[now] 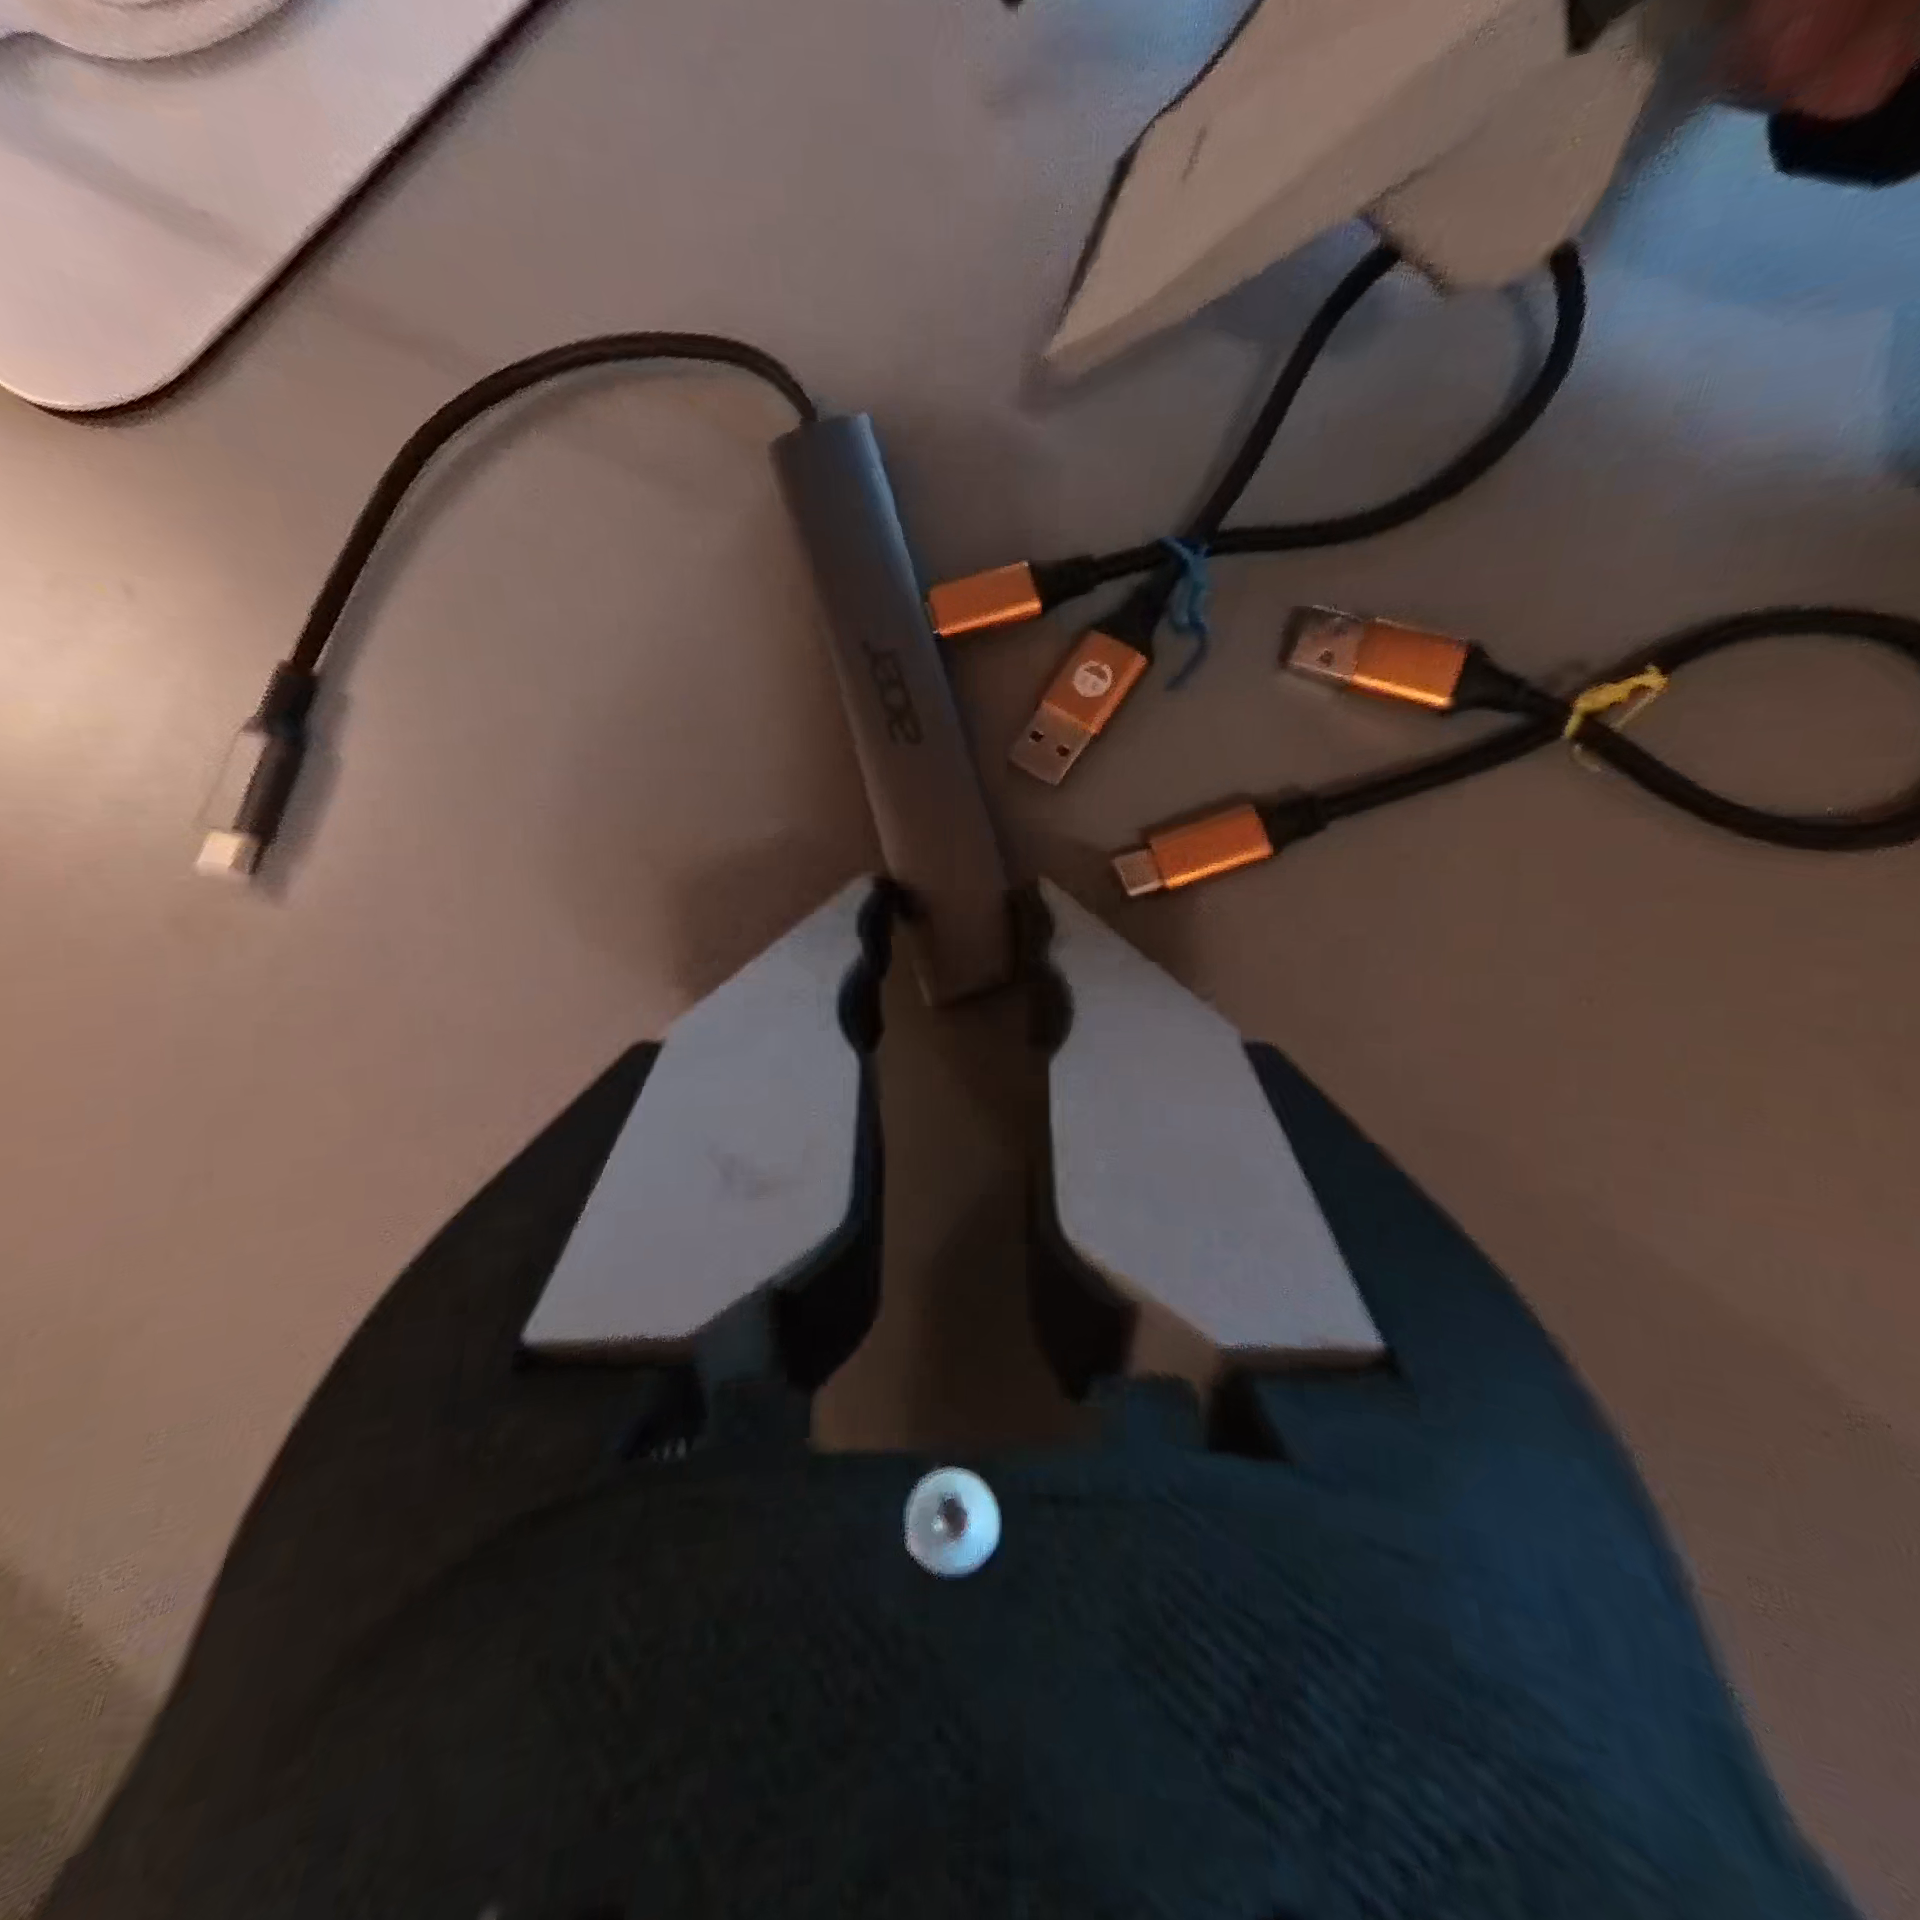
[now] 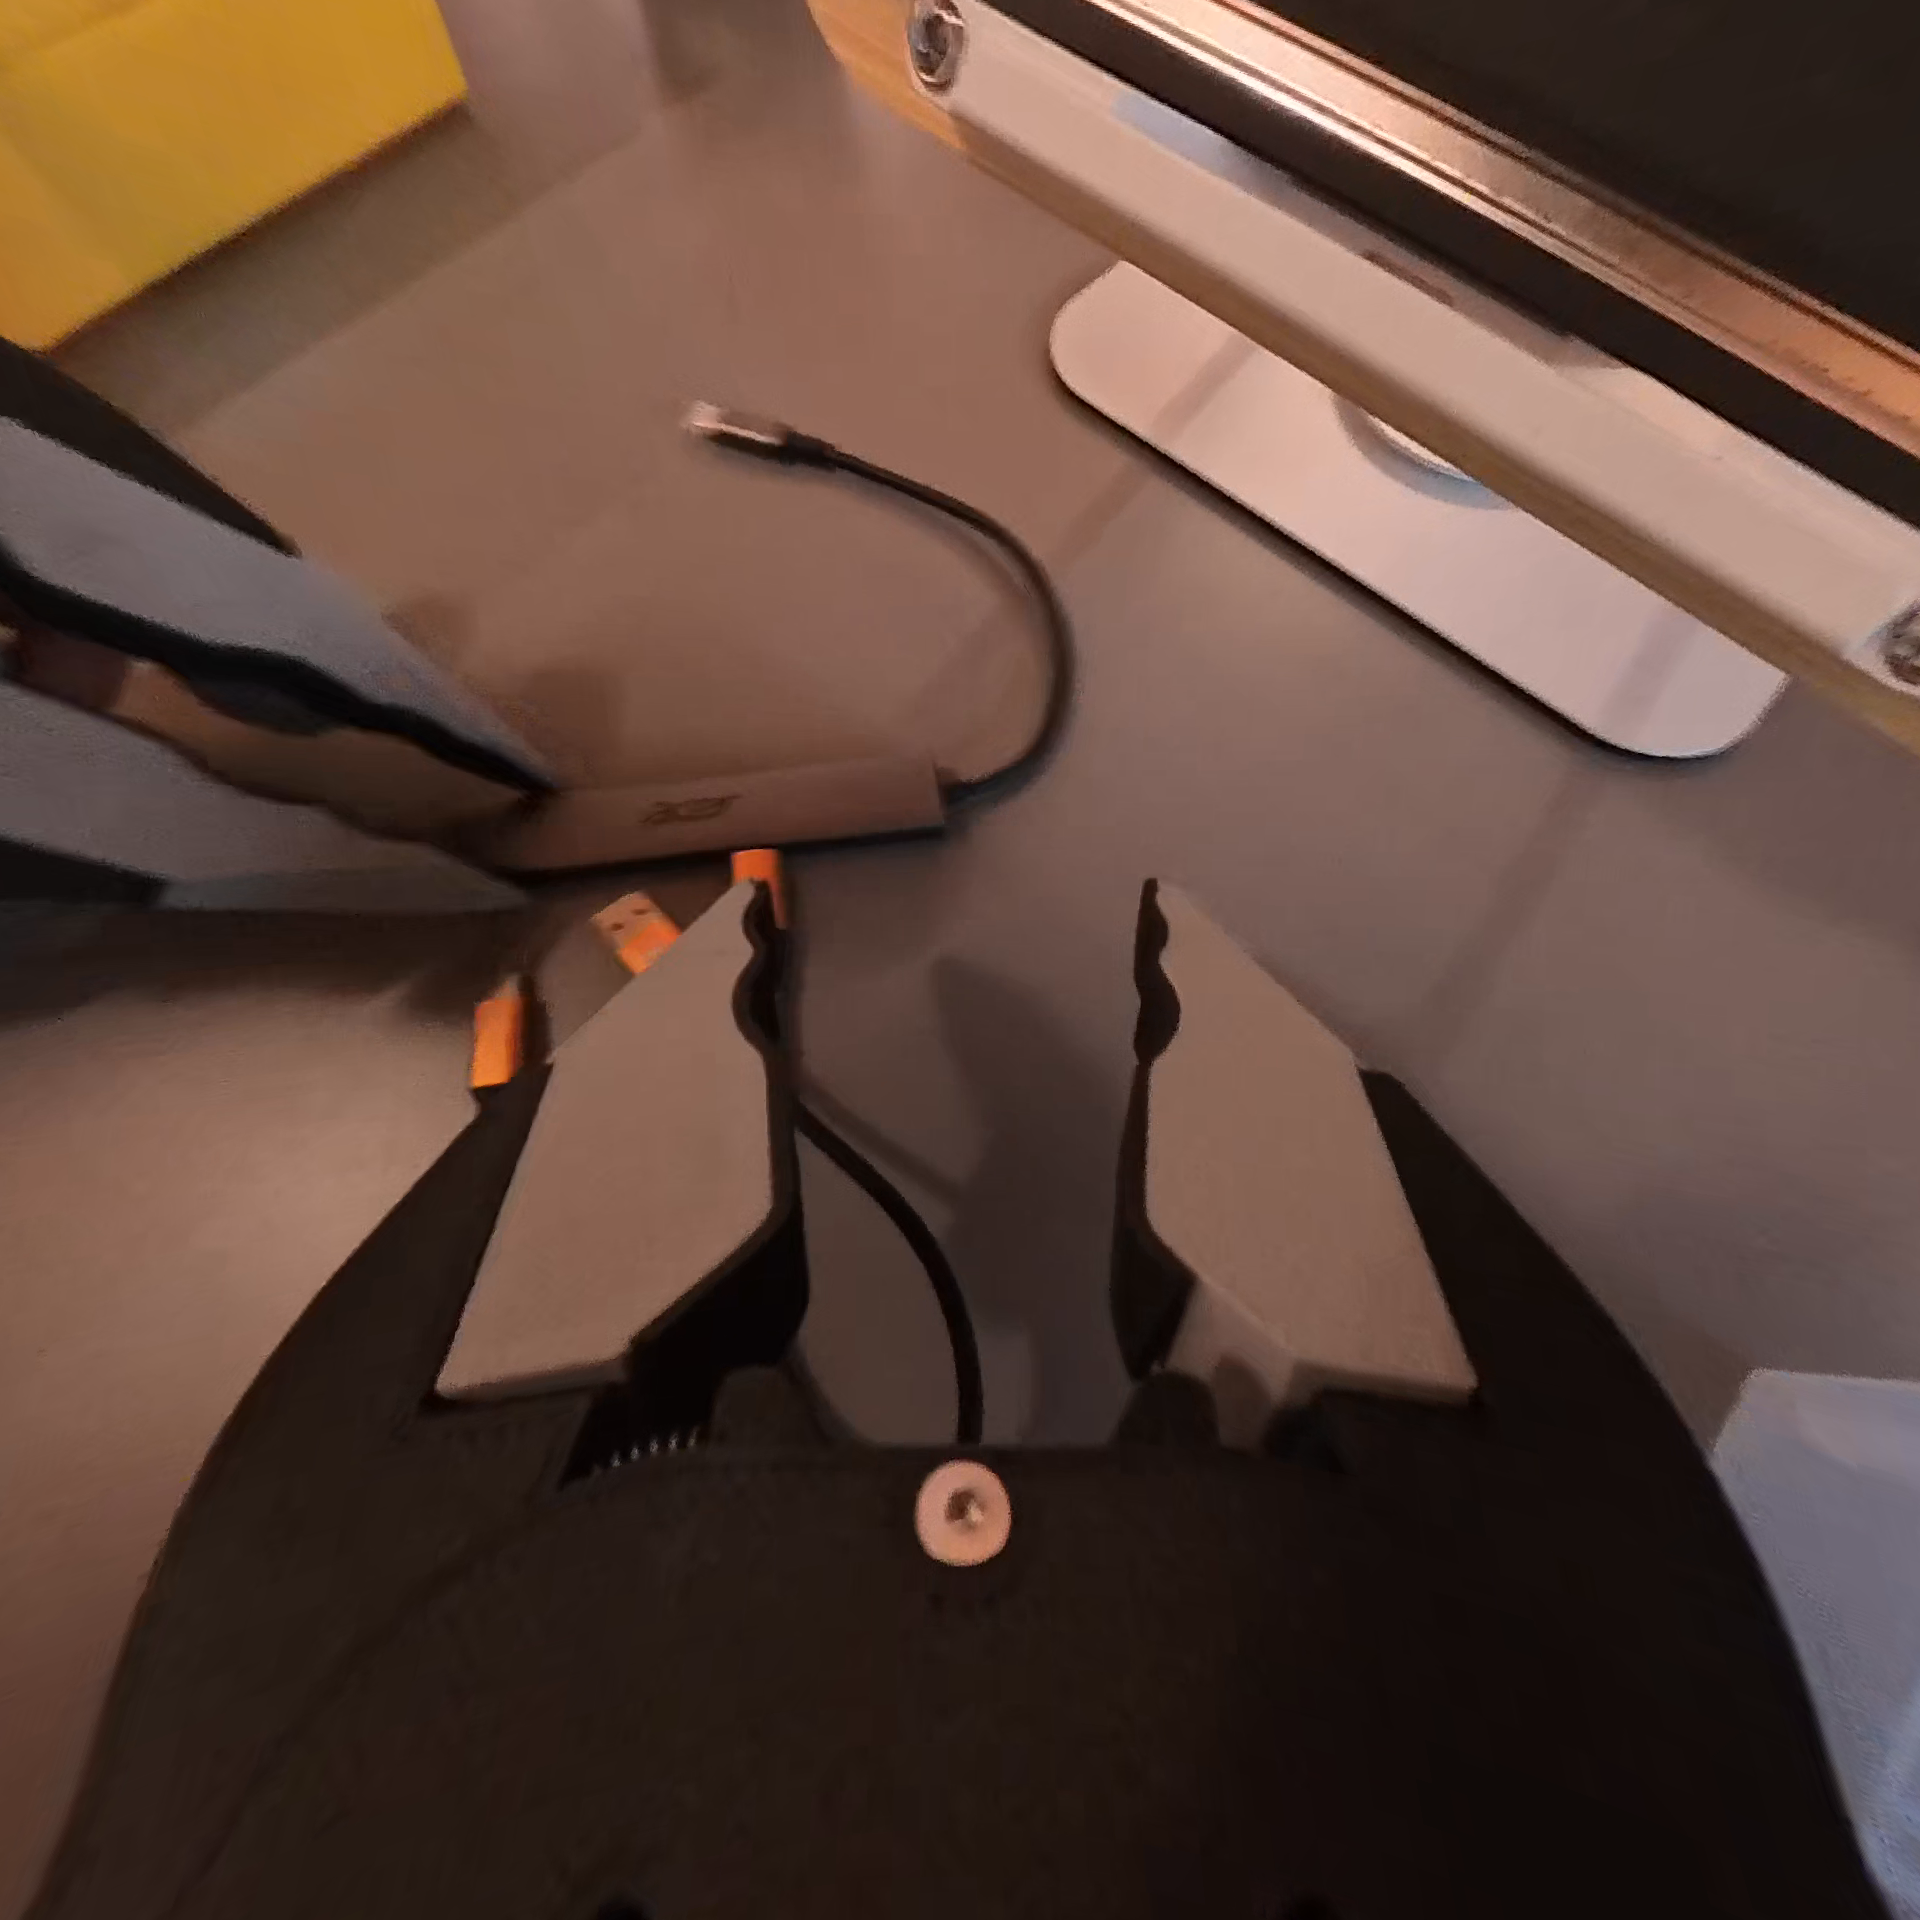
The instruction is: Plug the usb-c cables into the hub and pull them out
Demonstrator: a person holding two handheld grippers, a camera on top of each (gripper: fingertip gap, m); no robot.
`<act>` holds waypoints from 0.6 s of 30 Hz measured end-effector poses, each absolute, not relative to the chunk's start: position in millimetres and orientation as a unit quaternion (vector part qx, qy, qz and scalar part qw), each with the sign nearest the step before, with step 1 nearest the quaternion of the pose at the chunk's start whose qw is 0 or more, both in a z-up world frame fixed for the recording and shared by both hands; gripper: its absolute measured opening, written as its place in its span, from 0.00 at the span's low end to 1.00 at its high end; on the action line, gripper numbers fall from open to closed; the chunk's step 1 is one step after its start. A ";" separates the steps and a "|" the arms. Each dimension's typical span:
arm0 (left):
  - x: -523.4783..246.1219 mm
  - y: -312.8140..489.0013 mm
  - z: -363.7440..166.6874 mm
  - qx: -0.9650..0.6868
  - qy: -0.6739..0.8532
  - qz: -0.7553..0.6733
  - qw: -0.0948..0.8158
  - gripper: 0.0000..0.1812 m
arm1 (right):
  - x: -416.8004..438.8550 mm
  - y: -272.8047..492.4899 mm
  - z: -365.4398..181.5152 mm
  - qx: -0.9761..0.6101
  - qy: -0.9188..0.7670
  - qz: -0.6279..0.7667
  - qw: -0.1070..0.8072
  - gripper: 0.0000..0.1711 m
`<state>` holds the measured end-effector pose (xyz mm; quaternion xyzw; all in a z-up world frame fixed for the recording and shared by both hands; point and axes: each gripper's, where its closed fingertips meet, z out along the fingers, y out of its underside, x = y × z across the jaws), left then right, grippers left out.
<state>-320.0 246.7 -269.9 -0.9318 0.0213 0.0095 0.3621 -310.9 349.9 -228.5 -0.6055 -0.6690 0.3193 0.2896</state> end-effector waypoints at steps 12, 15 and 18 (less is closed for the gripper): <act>-322.2 243.1 -218.5 -0.926 0.003 -0.081 0.369 0.11 | -312.9 276.0 -229.5 -0.356 -0.819 0.223 0.392 0.32; -313.4 239.9 -204.9 -0.924 0.015 -0.087 0.373 0.11 | -319.6 264.6 -225.9 -0.340 -0.817 0.211 0.415 0.31; -312.6 236.3 -202.2 -0.923 0.018 -0.074 0.378 0.10 | -321.3 261.4 -230.2 -0.333 -0.824 0.199 0.414 0.29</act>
